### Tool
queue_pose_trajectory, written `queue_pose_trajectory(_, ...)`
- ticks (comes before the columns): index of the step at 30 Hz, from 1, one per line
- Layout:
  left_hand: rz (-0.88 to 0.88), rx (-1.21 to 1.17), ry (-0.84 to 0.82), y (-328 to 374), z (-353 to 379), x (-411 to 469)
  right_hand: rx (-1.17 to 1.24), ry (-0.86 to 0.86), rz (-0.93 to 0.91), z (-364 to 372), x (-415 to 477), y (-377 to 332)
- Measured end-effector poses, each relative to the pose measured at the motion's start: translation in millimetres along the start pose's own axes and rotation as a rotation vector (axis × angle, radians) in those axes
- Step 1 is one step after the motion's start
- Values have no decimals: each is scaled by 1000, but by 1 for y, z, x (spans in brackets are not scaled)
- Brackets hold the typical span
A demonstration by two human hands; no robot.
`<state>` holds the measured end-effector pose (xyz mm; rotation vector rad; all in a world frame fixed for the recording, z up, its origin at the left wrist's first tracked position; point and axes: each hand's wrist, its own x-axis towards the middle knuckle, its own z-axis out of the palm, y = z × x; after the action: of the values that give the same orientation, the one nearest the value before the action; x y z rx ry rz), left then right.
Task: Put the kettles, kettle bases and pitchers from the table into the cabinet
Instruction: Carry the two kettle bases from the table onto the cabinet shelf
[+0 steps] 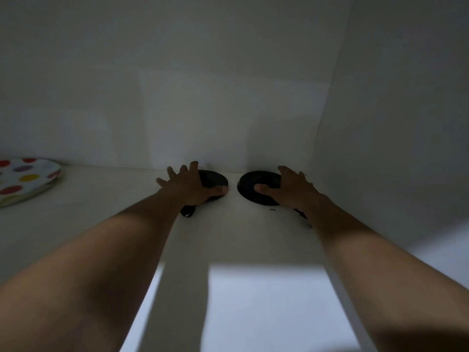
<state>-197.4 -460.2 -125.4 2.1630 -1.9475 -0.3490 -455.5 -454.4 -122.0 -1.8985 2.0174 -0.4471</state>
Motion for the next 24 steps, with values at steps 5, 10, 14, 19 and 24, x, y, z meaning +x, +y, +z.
queue_pose_trajectory(5,77,63,53,5,-28,-45,-100,30,-34,-28,-39,-12)
queue_pose_trajectory(10,124,95,103,2,-66,-110,-128,45,-76,-54,-100,-35)
queue_pose_trajectory(14,145,119,115,-5,-102,-175,-152,107,-101,-75,-168,-63)
queue_pose_trajectory(19,196,181,238,-30,-133,-275,-135,156,-162,-88,-266,-94)
queue_pose_trajectory(24,244,144,262,-68,-152,-354,-120,180,-213,-89,-351,-134)
